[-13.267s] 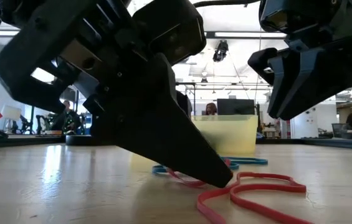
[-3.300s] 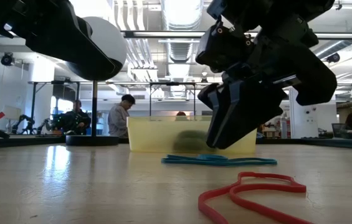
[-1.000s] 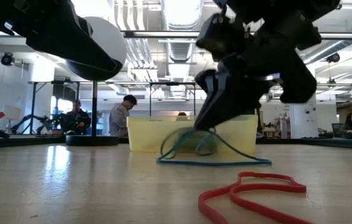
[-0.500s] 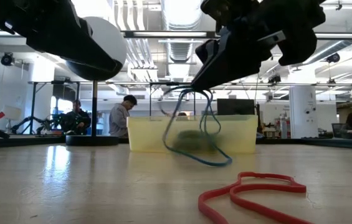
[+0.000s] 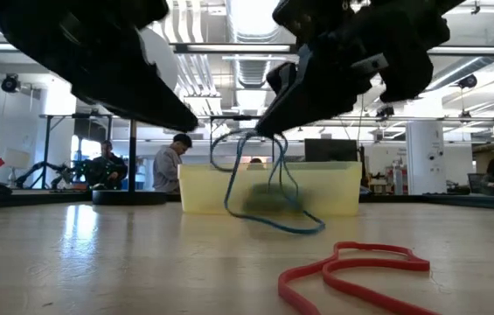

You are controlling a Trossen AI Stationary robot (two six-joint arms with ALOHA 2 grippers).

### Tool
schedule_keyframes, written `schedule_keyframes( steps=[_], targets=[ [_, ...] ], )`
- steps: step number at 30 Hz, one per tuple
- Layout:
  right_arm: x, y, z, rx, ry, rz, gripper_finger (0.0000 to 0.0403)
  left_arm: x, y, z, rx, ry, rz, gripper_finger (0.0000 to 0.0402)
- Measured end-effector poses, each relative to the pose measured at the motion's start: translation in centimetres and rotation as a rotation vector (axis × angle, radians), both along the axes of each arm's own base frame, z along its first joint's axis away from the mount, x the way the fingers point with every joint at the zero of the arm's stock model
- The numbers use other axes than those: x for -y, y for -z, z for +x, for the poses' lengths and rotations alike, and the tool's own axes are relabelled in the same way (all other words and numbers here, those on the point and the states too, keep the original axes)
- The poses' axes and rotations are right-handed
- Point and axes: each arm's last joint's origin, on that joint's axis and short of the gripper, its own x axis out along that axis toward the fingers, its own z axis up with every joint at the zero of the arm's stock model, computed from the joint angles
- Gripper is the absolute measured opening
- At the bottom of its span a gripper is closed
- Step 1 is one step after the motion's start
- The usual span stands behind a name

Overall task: Pick and place rubber bands into bin
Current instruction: Put the blue rubber band into the yellow bin

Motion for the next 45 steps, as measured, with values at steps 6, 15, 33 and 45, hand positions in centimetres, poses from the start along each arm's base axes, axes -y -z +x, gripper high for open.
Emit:
schedule_keyframes(
  steps=[6, 15, 33, 45],
  targets=[
    [-0.1, 2.7, 0.3, -0.085, 0.025, 0.005, 0.0009, -0.7, 0.8, 0.8, -0.033, 0.016, -0.023, 0.013],
    [-0.5, 4.0, 0.6, -0.106, -0.034, 0.038, 0.0035, -0.7, 0.8, 0.8, -0.036, 0.018, -0.023, 0.013],
    [-0.6, 4.7, 1.2, -0.09, 0.001, 0.055, 0.0149, -0.8, 0.9, 0.7, -0.042, 0.02, -0.017, 0.013],
    [-0.7, 6.4, 1.9, -0.145, -0.007, 0.028, 0.01, -0.8, 0.9, 0.7, -0.044, 0.02, -0.017, 0.013]
  ],
)
